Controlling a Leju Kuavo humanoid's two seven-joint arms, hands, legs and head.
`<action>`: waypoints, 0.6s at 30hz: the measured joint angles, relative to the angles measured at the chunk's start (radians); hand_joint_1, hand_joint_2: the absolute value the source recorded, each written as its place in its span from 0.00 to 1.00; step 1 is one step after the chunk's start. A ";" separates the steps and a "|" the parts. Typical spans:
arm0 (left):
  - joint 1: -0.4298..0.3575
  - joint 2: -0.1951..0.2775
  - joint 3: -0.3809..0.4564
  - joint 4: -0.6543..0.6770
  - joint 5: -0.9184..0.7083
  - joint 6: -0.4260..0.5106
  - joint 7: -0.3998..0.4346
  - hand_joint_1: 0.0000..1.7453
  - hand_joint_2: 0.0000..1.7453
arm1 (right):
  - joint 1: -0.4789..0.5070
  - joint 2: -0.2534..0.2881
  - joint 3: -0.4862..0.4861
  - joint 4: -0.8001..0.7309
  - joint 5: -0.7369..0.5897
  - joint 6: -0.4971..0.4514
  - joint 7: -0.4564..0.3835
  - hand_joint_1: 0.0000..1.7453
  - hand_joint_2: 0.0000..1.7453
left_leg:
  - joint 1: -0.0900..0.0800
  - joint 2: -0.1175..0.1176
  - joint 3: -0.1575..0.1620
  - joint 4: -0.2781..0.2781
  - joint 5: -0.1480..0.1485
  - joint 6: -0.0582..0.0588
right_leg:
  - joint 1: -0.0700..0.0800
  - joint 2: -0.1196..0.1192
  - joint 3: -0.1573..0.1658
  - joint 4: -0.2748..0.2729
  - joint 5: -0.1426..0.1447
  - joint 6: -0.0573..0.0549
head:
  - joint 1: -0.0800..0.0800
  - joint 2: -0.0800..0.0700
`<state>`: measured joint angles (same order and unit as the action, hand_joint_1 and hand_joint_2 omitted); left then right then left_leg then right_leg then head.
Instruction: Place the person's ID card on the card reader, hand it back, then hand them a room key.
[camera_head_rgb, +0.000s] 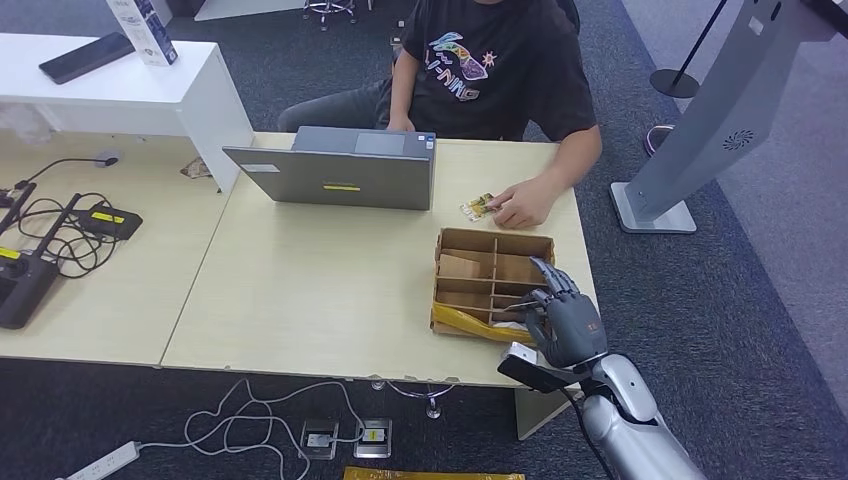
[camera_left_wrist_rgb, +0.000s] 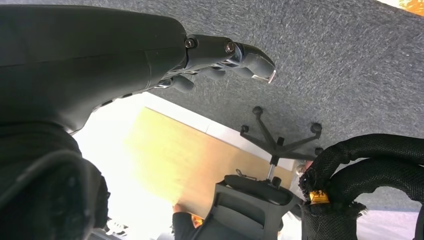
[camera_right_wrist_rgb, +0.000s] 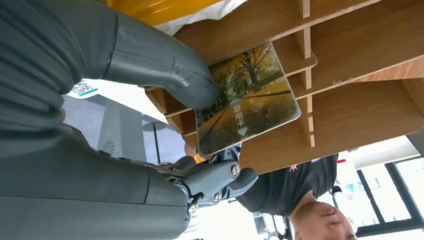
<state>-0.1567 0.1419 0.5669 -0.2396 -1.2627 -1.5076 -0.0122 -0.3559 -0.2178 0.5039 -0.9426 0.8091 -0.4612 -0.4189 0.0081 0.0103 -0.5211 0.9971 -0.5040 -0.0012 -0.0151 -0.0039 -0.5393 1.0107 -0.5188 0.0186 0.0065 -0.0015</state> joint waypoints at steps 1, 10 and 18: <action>0.000 0.000 0.000 0.000 0.000 0.000 0.000 0.00 0.00 | 0.000 0.000 0.000 0.000 0.001 0.000 0.000 1.00 1.00 | 0.000 0.000 0.000 0.000 0.000 0.000 | 0.000 0.000 0.000 0.000 0.000 0.000 | 0.000 0.000; 0.000 -0.002 0.000 0.000 0.001 0.000 0.000 0.00 0.00 | -0.013 0.003 0.000 0.007 0.015 0.003 0.014 1.00 1.00 | 0.000 0.000 0.000 0.000 0.000 0.000 | 0.000 0.000 0.000 0.000 0.000 0.000 | 0.000 0.000; 0.000 -0.007 -0.001 0.000 0.003 0.000 0.000 0.00 0.00 | -0.062 0.001 -0.039 -0.031 -0.010 -0.002 0.060 1.00 1.00 | 0.000 0.000 0.000 0.000 0.000 0.000 | 0.000 0.000 0.000 0.000 0.001 0.000 | 0.000 0.000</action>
<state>-0.1566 0.1348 0.5663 -0.2396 -1.2596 -1.5076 -0.0118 -0.4178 -0.2164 0.4648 -0.9731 0.7989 -0.4632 -0.3593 0.0078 0.0107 -0.5211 0.9973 -0.5039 -0.0011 -0.0154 -0.0035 -0.5393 1.0108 -0.5183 0.0189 0.0063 -0.0015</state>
